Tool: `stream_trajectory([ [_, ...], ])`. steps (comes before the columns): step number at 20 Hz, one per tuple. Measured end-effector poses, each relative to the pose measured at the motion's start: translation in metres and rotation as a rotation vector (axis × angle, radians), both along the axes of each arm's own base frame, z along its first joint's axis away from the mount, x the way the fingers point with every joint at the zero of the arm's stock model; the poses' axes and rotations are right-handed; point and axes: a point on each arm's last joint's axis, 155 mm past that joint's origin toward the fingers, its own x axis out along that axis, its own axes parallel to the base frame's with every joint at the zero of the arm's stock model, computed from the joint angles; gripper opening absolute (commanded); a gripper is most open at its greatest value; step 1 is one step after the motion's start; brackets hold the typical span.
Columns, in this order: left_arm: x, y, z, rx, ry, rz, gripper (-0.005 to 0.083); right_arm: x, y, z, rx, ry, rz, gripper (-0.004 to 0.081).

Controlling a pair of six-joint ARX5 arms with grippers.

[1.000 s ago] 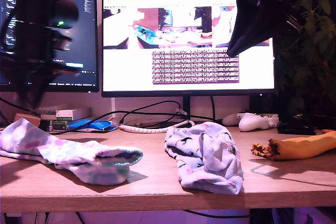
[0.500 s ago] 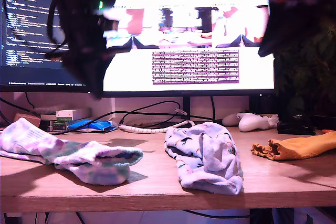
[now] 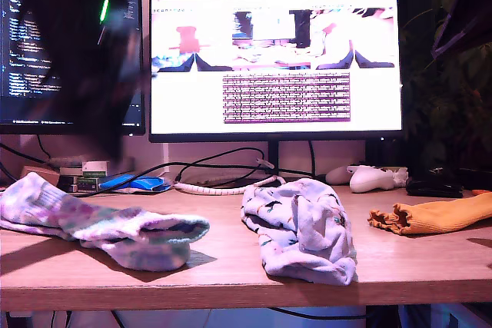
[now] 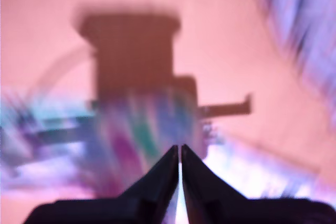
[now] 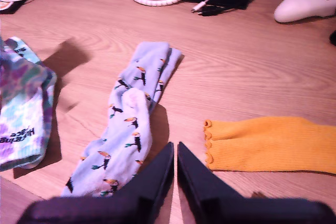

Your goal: Pair up the socks based on colour and pattern, by placing them on top of one another

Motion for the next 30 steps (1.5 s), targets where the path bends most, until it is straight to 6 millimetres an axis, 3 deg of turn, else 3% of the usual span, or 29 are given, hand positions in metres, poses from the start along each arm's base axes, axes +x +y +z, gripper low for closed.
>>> stream_trajectory([
  [2,-0.003,0.005,-0.007,-0.005,0.023,0.048,-0.0017,0.0,0.0,0.0,0.0,0.0,-0.001,-0.0013],
  [5,0.019,0.022,-0.002,0.017,-0.049,0.139,-0.0019,0.001,0.0,0.001,0.0,-0.004,0.0,-0.0013],
  [8,0.024,0.034,-0.003,0.018,-0.046,0.214,-0.0019,0.001,0.0,0.001,0.0,-0.006,0.0,-0.0013],
  [14,0.033,0.043,-0.043,0.074,0.004,0.256,-0.0019,0.001,0.0,0.001,-0.016,-0.014,0.012,-0.0013],
  [17,0.034,0.042,-0.045,0.07,0.009,0.255,-0.0019,0.001,0.0,0.001,-0.016,-0.014,0.012,-0.0013],
  [21,0.047,0.024,-0.047,0.043,-0.027,0.14,-0.0019,0.001,0.0,0.001,-0.016,-0.015,0.012,-0.0013],
  [30,0.07,-0.058,-0.043,0.048,-0.279,-0.306,-0.0019,0.003,0.002,0.005,-0.008,-0.03,0.016,-0.0013],
])
